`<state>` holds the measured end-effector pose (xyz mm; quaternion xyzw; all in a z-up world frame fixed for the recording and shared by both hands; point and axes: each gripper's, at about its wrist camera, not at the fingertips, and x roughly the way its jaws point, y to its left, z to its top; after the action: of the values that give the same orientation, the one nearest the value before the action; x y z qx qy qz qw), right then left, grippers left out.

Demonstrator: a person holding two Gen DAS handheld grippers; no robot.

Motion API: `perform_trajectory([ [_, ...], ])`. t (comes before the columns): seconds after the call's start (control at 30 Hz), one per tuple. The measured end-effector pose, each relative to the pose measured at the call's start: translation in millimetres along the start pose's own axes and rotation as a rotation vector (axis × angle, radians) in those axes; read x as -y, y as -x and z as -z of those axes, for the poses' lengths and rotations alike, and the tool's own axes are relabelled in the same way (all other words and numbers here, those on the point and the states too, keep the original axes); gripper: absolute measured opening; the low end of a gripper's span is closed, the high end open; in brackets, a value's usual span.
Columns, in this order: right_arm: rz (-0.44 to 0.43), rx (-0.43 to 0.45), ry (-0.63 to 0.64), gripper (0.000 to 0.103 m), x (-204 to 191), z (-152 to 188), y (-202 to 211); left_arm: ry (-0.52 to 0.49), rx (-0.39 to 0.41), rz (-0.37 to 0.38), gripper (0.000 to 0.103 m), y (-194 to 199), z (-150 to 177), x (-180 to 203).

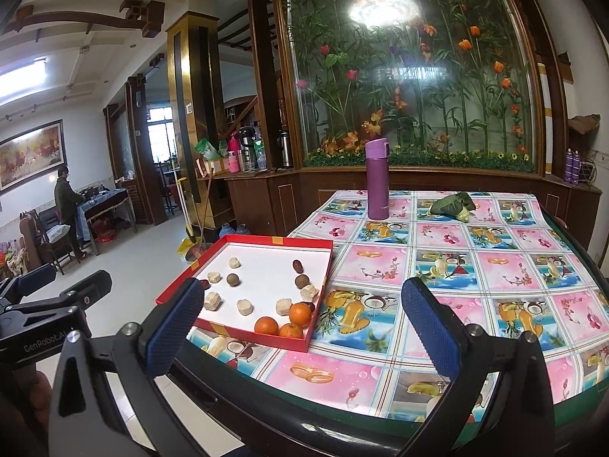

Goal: Organize fruits

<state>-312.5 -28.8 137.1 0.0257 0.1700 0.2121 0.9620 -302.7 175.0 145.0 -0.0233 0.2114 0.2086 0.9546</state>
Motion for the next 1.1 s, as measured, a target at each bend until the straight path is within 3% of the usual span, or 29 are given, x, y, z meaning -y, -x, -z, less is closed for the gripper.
perform_trajectory([
  [0.67,-0.009,-0.015,-0.026,0.103,6.0,3.5,-3.9,0.015,-0.059,0.060,0.103,-2.1,4.4,-1.7],
  [1.1,-0.012,-0.026,-0.022,0.103,7.0,9.1,-5.2,0.054,-0.069,0.043,0.103,-5.1,3.0,-11.3],
])
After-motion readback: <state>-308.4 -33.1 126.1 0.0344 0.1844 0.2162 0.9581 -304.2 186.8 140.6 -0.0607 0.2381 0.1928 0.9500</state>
